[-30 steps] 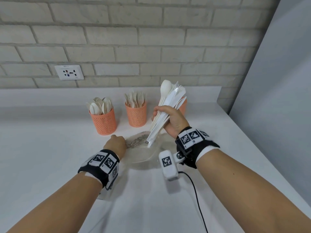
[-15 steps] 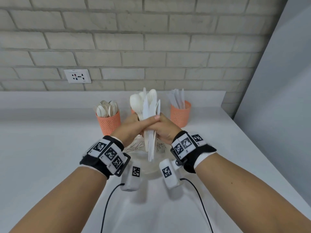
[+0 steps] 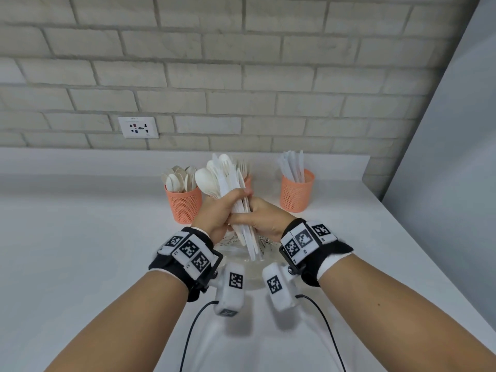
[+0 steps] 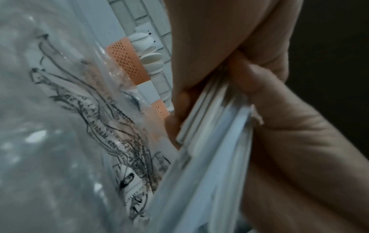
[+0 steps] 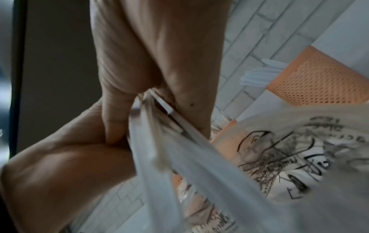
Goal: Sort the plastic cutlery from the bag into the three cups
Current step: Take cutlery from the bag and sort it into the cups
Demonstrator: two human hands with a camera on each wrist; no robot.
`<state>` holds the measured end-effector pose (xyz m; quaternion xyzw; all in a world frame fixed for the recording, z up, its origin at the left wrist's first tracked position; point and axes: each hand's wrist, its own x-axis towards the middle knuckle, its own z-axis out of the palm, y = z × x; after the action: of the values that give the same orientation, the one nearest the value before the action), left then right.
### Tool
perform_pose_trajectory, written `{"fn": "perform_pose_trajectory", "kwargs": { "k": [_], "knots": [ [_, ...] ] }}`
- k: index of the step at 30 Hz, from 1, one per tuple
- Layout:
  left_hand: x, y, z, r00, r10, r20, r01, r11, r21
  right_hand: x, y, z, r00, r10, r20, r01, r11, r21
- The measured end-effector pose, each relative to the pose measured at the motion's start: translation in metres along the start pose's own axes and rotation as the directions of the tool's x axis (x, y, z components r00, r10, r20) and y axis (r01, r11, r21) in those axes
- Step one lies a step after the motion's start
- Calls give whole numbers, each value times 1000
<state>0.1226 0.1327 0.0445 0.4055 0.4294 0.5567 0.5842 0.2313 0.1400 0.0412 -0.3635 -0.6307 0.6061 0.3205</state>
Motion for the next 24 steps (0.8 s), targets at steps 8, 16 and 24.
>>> {"fn": "perform_pose_trajectory", "kwargs": {
  "k": [8,16,24],
  "knots": [
    [16,7,-9,997,-29,-72,12,976,-219,4,10,-1,946,-182,-270,99,951,-294],
    [16,3,2,1000,15,9,-11,947,-322,7,6,-4,870,-310,-382,181,924,-338],
    [24,-1,-1,996,-49,-74,18,926,-376,7,-4,-13,748,-488,-450,205,815,-543]
  ]
}}
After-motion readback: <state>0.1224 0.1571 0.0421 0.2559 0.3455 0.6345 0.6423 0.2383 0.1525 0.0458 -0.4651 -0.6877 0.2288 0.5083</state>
